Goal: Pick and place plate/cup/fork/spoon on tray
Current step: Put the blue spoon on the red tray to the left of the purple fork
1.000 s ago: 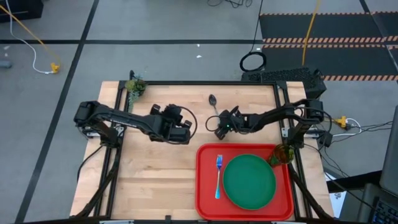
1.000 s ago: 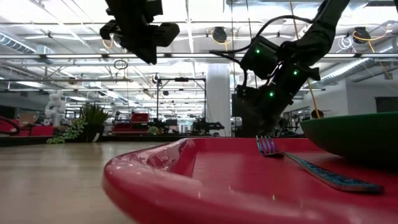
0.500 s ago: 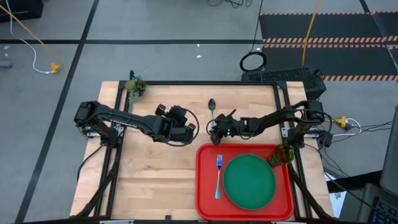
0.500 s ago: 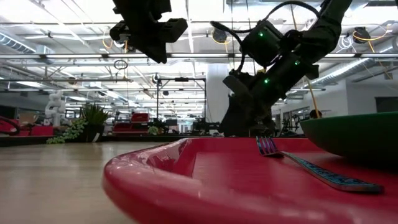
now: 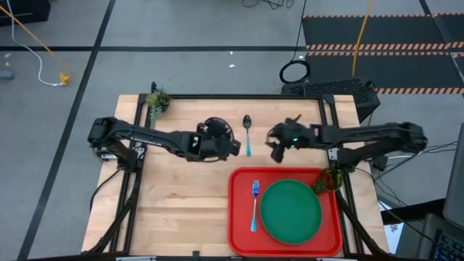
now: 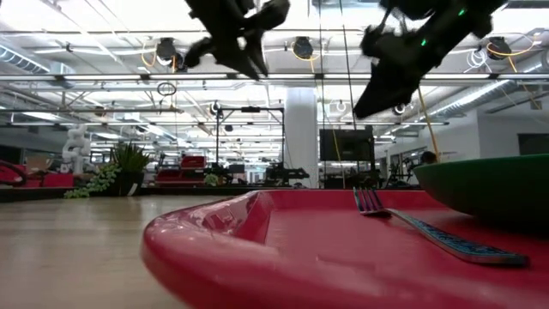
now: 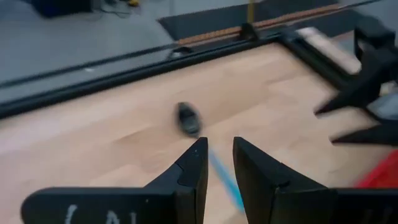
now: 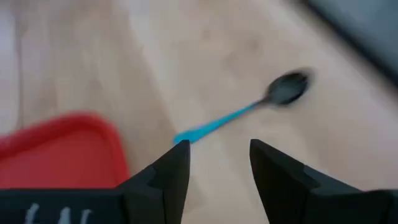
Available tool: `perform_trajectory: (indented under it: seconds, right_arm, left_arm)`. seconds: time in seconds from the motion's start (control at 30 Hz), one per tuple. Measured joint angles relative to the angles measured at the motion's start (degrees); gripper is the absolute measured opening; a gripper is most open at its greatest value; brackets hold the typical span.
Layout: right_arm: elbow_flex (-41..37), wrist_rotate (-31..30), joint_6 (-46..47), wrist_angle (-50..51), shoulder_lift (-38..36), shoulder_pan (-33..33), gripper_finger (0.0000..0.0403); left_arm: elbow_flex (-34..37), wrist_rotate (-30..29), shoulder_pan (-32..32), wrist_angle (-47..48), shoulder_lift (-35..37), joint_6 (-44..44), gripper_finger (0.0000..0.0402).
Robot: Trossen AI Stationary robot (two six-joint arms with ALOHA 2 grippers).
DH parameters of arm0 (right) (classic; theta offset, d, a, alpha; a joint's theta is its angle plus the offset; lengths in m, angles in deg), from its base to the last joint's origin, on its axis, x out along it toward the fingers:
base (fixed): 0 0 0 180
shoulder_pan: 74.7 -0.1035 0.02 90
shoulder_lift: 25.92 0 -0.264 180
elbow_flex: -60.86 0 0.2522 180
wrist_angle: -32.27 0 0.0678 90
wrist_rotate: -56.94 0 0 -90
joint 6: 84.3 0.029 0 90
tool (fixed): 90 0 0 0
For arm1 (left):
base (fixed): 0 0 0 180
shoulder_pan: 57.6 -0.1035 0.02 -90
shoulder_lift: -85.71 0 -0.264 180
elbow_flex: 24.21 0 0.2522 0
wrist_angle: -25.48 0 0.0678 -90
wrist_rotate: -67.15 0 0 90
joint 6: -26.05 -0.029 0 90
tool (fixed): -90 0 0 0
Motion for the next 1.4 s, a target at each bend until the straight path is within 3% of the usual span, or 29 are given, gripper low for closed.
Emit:
perform_trajectory:
  seconds: [0.13,0.3,0.5,0.77,0.93,1.1,1.23,1.4]
  right_arm:
    - [-1.1,-3.5,-2.9,0.3,-8.1,0.0,0.0161]
    - [-1.2,-3.5,-6.7,4.9,-14.5,0.0,0.016]
    - [-1.2,-3.5,-6.6,9.4,-17.1,0.0,0.016]
    - [-1.2,-3.3,-7.6,12.8,-17.7,0.0,0.016]
    - [-1.2,-3.3,-9.2,13.1,-17.7,0.0,0.016]
    - [-1.2,-3.3,-10.8,13.1,-17.7,0.0,0.016]
    - [-1.2,-3.3,-12.9,13.1,-17.7,0.0,0.016]
    - [-1.2,-3.3,-14.1,13.1,-17.7,0.0,0.016]
  left_arm:
    - [-0.7,4.5,-2.0,-6.5,-1.7,-2.8,0.0076]
    - [-7.7,5.3,-3.0,2.8,-7.5,-0.3,0.0076]
    - [-16.5,6.0,-4.4,7.3,-16.4,1.4,0.0076]
    - [-20.0,16.9,-7.4,5.9,-24.5,2.0,0.0095]
    - [-20.1,13.6,-9.2,6.1,-27.7,7.0,0.0154]
    - [-20.0,15.5,-12.0,3.8,-31.1,11.0,0.02]
    - [-20.0,16.7,-12.5,1.7,-33.2,11.4,0.0208]
    - [-20.0,13.7,-12.5,0.4,-34.2,10.2,0.0201]
